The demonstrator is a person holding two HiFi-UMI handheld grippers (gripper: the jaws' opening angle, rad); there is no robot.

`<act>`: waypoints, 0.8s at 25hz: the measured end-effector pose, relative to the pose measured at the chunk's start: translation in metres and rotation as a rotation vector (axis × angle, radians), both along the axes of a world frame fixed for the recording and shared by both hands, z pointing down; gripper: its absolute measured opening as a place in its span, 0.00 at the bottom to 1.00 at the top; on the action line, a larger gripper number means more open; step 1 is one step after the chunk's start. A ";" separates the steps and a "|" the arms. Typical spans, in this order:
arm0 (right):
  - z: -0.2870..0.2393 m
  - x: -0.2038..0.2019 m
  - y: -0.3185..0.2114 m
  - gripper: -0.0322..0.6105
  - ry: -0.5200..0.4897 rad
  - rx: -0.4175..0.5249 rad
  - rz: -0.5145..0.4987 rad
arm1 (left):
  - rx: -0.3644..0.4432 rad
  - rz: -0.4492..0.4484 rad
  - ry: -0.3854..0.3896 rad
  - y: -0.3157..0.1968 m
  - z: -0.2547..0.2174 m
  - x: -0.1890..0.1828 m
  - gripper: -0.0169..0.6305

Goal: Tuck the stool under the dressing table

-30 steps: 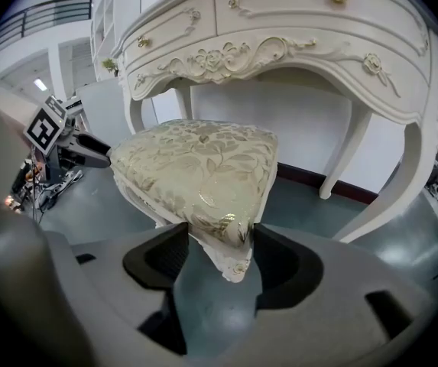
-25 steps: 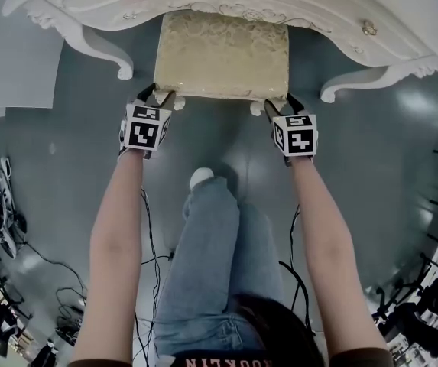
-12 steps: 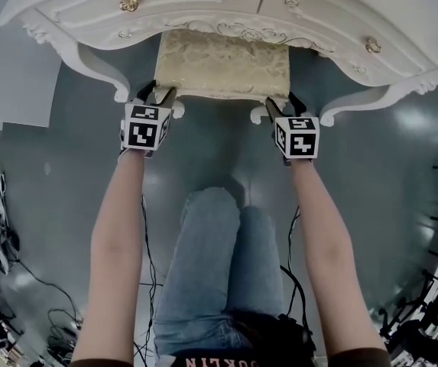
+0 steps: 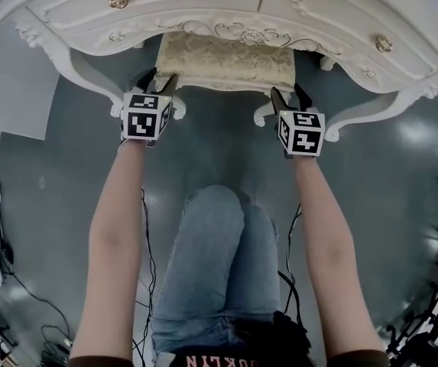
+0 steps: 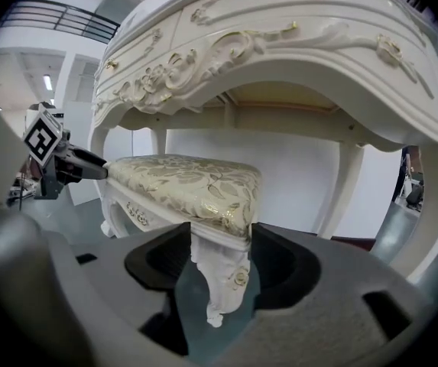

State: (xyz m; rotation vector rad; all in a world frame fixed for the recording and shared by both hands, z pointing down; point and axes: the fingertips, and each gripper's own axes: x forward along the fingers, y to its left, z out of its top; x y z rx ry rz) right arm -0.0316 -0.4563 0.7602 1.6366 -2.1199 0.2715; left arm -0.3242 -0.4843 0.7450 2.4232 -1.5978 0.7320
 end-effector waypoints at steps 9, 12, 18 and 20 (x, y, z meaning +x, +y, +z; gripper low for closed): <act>-0.001 0.011 -0.024 0.42 0.012 0.081 0.024 | 0.065 -0.004 0.016 -0.023 0.000 0.011 0.35; 0.000 0.017 -0.032 0.42 0.004 0.098 0.041 | 0.079 -0.002 0.019 -0.032 0.000 0.016 0.35; 0.000 0.028 -0.047 0.42 0.000 0.122 0.076 | 0.093 0.003 0.021 -0.045 -0.001 0.026 0.35; 0.001 0.032 -0.051 0.42 -0.008 0.114 0.093 | 0.095 0.006 0.031 -0.045 -0.001 0.029 0.35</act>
